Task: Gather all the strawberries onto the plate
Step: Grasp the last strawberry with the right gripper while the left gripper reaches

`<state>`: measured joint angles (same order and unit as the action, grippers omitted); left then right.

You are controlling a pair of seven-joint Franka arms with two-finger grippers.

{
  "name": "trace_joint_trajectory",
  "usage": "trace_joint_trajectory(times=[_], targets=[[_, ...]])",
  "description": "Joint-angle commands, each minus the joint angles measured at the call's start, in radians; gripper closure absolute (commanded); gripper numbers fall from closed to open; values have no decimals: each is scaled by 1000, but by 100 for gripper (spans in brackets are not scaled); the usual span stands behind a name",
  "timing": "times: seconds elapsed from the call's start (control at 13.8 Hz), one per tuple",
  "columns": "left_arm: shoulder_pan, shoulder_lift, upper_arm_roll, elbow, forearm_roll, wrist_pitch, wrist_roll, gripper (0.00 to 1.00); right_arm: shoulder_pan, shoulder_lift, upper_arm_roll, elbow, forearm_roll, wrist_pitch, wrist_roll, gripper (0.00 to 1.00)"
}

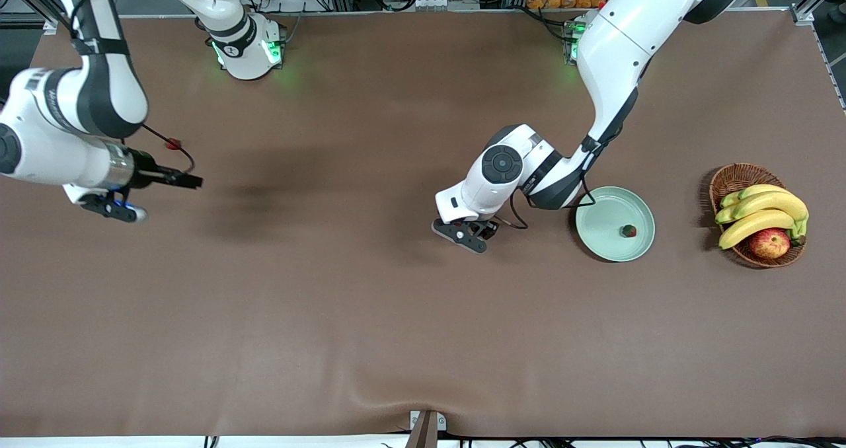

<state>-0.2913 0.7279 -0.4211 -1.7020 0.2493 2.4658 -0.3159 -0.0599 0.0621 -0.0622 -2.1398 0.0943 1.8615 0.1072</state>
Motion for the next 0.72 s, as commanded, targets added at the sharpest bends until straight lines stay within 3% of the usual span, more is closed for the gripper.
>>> trace_joint_trajectory(times=[0.0,0.29,0.65], targets=[[-22,27,11,39,1,-18,-23,8,-52,-103,-33,-129,-59,8,-116,0],[-49,50,33,61,1,-16,-37,8,-54,-114,-166,-207,-165,27,-241,0],[-112,54,90,68,-1,-11,-38,16,-93,-93,-206,-345,-208,218,-305,0]])
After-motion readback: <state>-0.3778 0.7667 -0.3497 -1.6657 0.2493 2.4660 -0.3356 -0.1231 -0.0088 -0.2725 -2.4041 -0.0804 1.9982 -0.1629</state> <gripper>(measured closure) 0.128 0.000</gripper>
